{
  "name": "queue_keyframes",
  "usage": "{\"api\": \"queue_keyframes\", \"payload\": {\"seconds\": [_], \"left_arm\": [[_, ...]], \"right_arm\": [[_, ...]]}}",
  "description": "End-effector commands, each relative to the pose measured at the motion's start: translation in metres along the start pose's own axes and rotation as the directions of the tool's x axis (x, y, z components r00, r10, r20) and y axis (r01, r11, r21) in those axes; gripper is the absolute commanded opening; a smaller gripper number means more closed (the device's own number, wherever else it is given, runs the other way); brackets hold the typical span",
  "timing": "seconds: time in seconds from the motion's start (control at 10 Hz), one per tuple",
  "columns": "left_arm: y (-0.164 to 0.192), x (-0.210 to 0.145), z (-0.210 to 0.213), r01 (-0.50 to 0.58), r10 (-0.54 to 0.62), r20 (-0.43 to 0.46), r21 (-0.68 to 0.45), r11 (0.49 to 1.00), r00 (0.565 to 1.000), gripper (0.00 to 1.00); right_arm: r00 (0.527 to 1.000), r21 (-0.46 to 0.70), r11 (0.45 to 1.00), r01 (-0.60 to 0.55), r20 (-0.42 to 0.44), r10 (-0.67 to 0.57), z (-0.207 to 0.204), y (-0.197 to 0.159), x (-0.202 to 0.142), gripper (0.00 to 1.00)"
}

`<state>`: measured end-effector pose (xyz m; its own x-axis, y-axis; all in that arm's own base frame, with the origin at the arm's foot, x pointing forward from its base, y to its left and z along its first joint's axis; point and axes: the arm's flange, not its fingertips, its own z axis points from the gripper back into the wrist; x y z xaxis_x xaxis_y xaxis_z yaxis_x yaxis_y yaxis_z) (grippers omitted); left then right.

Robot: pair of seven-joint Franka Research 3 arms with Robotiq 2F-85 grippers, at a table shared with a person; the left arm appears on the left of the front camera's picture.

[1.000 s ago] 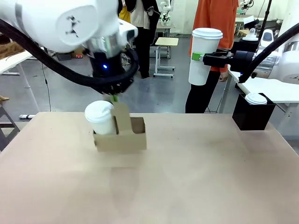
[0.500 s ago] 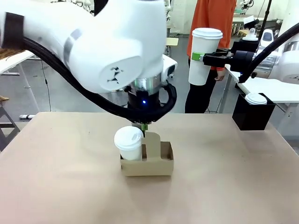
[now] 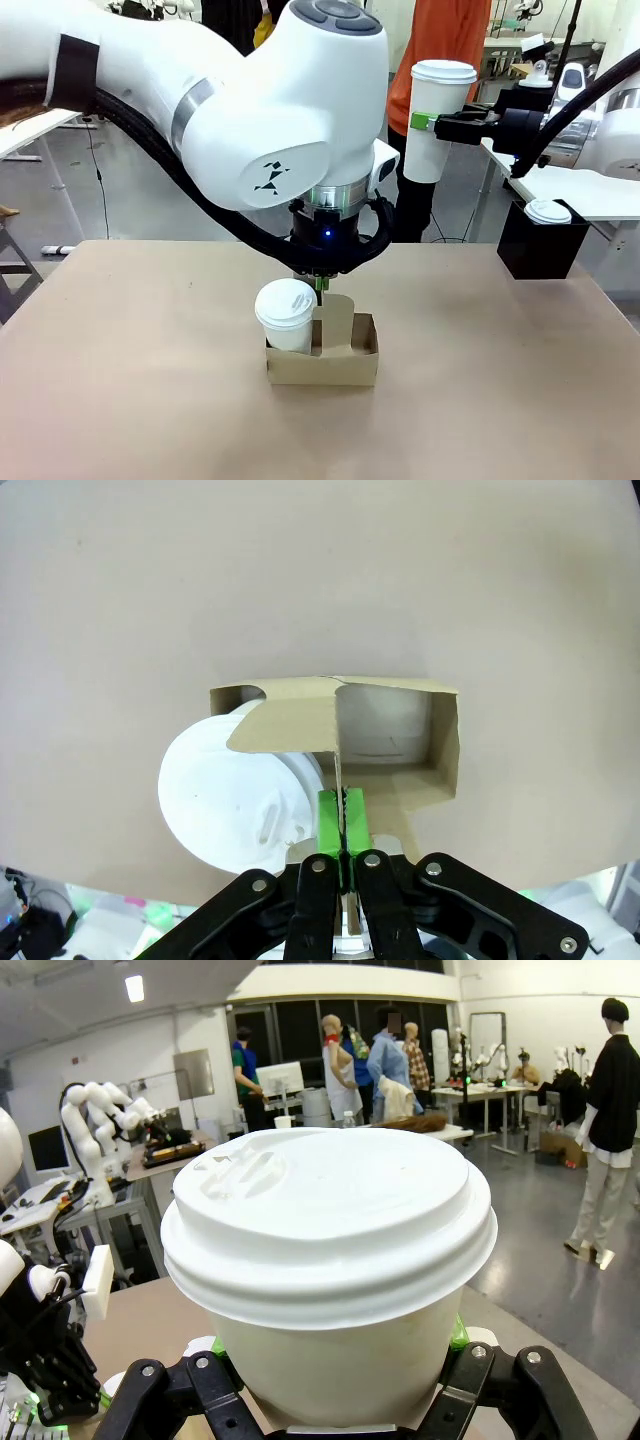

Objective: Pour a drink into a cup and package it in a carrier.
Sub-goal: Insert the held 600 ml Paper Cup into the Cup Carrier.

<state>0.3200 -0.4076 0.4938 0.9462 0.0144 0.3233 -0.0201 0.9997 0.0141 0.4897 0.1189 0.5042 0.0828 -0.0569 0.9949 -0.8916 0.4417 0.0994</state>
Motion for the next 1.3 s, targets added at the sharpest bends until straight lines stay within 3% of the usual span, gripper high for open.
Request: {"api": "queue_keyframes", "payload": {"seconds": [0.0,0.4,0.5,0.6,0.7,0.9,1.1,1.2], "left_arm": [[0.003,-0.002,0.001,0.000,0.000,0.005,-0.008,1.000,1.000,0.02],[0.003,-0.002,0.001,0.000,0.000,0.005,-0.008,1.000,1.000,0.02],[0.000,0.000,0.001,0.000,0.000,0.000,-0.003,1.000,1.000,0.37],[0.008,0.008,0.012,0.037,-0.038,-0.021,-0.041,0.998,0.999,0.61],[0.017,0.013,0.024,0.062,-0.064,-0.023,-0.068,0.996,0.998,0.95],[0.036,0.020,0.051,0.142,-0.147,-0.028,-0.129,0.981,0.989,1.00],[0.072,0.032,0.079,0.301,-0.319,-0.019,-0.279,0.912,0.948,0.95],[0.100,0.037,0.090,0.369,-0.381,0.023,-0.305,0.878,0.924,1.00]], "right_arm": [[1.000,-0.012,1.000,-0.010,-0.004,0.010,-0.003,0.001,0.005,0.82],[1.000,-0.012,1.000,-0.010,-0.004,0.010,-0.003,0.001,0.005,0.82],[1.000,-0.012,1.000,-0.010,-0.004,0.010,-0.003,0.001,0.005,0.82],[1.000,0.000,1.000,0.000,0.000,0.000,0.000,0.000,0.000,0.82],[0.999,0.046,0.998,0.048,-0.012,-0.048,-0.007,-0.021,-0.008,0.82],[0.996,0.148,0.985,0.086,-0.024,-0.084,-0.013,-0.048,-0.028,0.82],[0.991,0.232,0.963,0.136,-0.011,-0.137,-0.014,-0.063,-0.057,0.82],[0.992,0.281,0.952,0.122,0.004,-0.129,-0.014,-0.058,-0.068,0.82]]}}
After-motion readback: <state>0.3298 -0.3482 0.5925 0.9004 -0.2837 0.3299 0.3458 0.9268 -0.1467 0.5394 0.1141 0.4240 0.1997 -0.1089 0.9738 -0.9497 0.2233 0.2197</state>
